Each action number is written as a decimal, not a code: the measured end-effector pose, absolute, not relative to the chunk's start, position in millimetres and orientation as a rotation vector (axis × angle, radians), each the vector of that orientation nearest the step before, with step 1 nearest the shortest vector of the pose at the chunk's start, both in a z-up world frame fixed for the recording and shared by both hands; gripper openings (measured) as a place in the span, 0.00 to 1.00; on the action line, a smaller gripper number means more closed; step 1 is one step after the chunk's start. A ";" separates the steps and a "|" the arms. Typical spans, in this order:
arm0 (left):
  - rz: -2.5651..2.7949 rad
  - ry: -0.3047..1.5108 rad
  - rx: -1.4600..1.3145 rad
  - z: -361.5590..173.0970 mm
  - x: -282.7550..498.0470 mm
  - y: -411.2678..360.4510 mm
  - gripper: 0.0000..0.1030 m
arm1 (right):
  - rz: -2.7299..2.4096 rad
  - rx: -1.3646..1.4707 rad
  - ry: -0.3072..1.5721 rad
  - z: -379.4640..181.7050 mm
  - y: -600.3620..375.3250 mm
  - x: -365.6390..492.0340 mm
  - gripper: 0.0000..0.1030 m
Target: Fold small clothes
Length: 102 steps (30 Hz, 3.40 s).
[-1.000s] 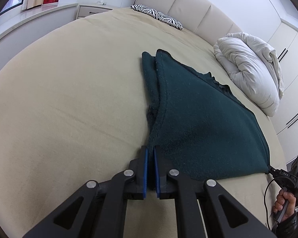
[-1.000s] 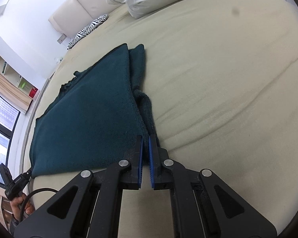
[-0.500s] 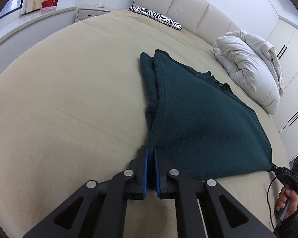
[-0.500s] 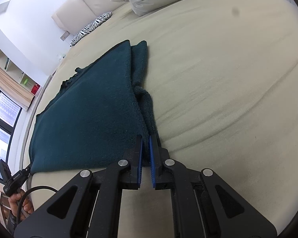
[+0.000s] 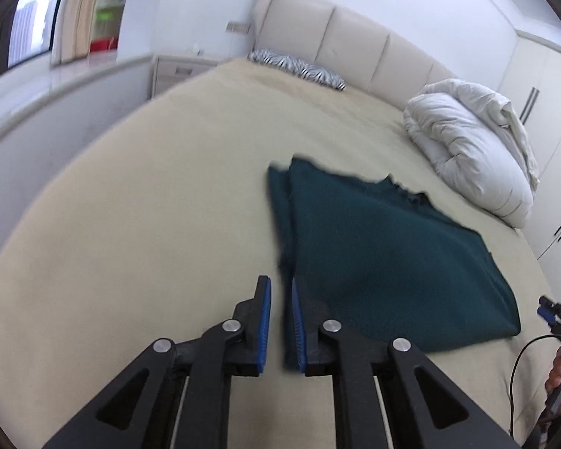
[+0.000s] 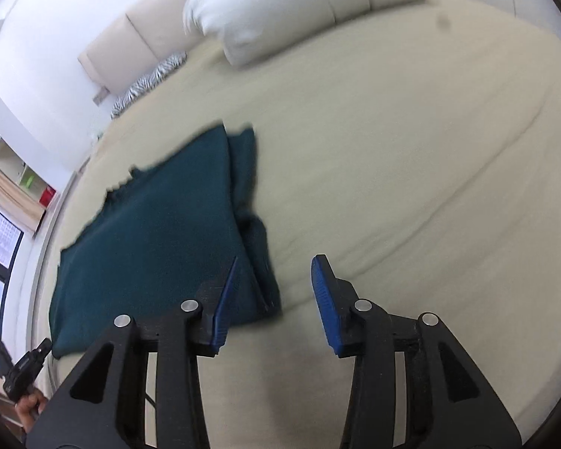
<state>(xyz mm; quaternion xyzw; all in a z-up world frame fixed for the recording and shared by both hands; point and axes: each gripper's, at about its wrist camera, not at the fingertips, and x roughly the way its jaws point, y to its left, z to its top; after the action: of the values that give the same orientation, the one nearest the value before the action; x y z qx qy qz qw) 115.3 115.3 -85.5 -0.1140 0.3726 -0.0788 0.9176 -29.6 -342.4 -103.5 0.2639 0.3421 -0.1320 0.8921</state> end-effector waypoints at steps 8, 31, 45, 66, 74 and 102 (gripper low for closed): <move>-0.239 0.689 -0.024 -63.3 192.4 17.5 0.17 | 0.094 0.550 0.714 -78.9 -269.0 87.0 0.39; -0.255 0.799 -0.222 -136.8 268.4 23.4 0.28 | -0.015 1.043 0.503 -199.8 -371.9 173.1 0.04; -0.175 0.786 -0.106 -118.9 159.9 25.4 0.40 | 0.124 0.730 0.553 -134.7 -245.9 135.0 0.64; -0.201 0.811 -0.100 -140.0 151.5 48.3 0.40 | -0.108 0.895 0.544 -177.7 -311.3 98.0 0.35; -0.202 0.813 -0.099 -141.4 151.6 47.4 0.41 | 0.188 0.686 0.699 -153.0 -205.7 208.9 0.43; -0.195 0.853 -0.131 -132.2 156.6 49.3 0.40 | -0.062 0.930 0.698 -182.1 -359.4 124.8 0.49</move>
<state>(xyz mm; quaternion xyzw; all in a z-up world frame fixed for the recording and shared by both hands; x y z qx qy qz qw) 156.6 49.3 -132.2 -0.0632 0.4127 -0.0941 0.9038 124.8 -359.4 -182.1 0.4391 0.3296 -0.0292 0.8353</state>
